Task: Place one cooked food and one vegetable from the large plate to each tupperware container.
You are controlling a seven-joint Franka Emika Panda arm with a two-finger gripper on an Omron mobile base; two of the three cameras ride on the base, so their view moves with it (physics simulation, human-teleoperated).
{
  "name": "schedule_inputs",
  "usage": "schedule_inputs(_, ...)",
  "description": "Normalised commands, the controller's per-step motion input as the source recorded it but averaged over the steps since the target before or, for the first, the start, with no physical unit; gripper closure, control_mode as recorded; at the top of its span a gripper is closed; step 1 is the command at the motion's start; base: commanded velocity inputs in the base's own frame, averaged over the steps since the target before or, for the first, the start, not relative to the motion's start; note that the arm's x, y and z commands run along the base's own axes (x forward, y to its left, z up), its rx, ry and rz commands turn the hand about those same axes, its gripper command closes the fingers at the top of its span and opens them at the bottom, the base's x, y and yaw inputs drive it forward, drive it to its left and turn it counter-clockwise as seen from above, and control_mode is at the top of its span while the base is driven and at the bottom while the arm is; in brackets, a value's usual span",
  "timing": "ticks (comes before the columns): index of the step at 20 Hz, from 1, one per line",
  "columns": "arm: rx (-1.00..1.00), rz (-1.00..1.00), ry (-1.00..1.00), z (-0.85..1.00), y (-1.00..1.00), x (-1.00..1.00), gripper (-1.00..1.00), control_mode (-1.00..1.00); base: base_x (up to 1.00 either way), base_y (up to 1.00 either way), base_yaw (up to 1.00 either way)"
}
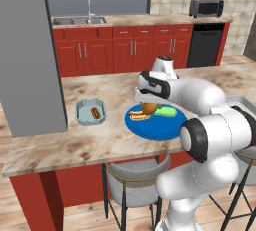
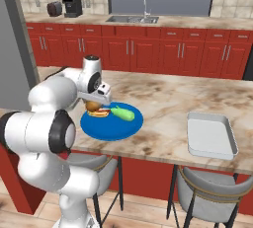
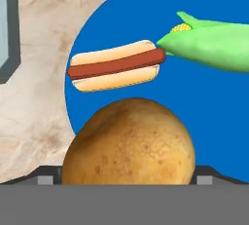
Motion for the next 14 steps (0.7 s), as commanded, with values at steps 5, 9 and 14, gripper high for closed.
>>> schedule_inputs(5, 0.00, 0.20, -0.01, 0.01, 1.00, 0.48, 1.00, -1.00, 0.00, 0.00, 0.00)
schedule_inputs(9, 0.00, 0.15, 0.09, 0.00, 0.87, 0.49, 1.00, -1.00, 0.00, 0.00, 0.00)
schedule_inputs(14, -0.02, 0.15, 0.03, 0.12, 0.82, 0.39, 1.00, -1.00, 0.00, 0.00, 0.00)
